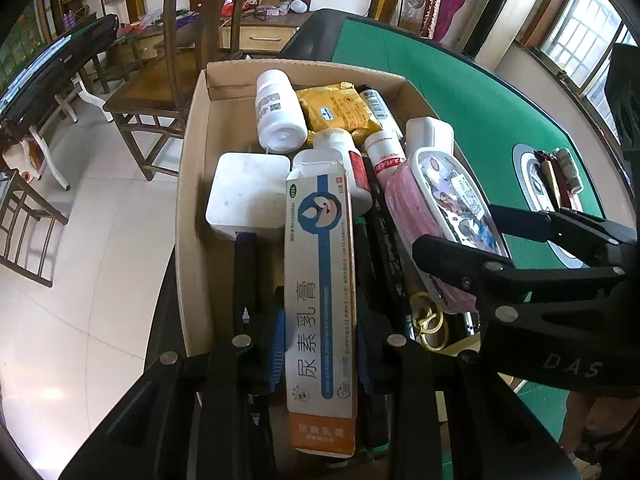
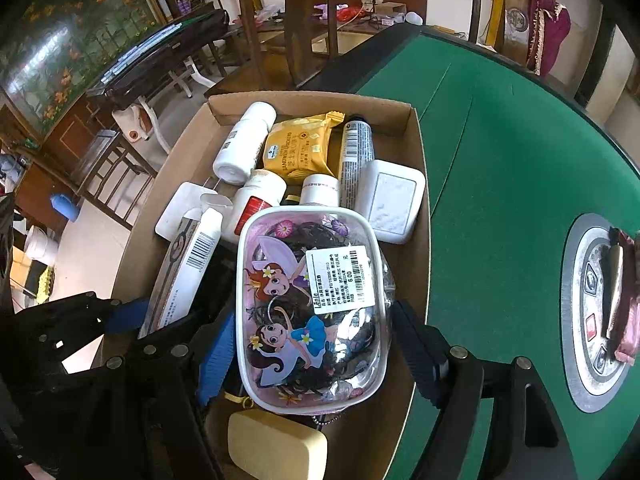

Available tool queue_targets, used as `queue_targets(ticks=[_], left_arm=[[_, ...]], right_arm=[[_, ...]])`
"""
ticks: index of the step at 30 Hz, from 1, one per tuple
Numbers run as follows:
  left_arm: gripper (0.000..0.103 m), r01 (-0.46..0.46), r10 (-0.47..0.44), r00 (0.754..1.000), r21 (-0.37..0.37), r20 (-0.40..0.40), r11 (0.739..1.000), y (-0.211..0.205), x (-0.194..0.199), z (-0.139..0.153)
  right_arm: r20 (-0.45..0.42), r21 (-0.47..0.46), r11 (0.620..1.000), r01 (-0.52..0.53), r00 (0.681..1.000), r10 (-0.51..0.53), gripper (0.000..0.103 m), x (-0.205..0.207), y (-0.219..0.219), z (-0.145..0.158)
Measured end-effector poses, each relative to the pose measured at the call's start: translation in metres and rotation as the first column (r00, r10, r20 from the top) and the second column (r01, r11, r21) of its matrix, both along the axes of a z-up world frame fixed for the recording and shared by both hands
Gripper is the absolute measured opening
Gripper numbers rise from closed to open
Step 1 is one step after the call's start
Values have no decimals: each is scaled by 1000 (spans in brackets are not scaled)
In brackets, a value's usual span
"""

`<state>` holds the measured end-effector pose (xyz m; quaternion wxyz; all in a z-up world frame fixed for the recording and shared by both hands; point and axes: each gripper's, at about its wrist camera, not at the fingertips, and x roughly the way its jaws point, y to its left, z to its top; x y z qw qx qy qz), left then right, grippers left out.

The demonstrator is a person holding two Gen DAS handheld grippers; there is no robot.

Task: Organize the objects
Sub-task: 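Lower the box and pouch into the tray and open both tools, then move the right tool back over the round tray of items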

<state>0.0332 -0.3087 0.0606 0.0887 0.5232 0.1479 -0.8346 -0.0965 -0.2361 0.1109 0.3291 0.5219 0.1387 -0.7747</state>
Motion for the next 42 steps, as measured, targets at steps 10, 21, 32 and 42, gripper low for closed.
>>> queue_targets(ticks=[10,21,32,42], left_arm=[[40,-20,20,1000,17,7,1000,2,9,4],[41,-58,57,995,-20,-81,998,7,19,37],[40,-52,59,991,66,-119,997,12,15,37],[41,48,-33,964,52,-263,997,46,-17,41]], right_arm=[[-21,-19,1000,6,1000,-7,81,9,11,14],[-7,-98,995,30,999,-31,83,17,41,37],[57,-183,977,109,993,-100,83,3,74,40],[67,-208,944,255,967,-246,83,-5,158,54]])
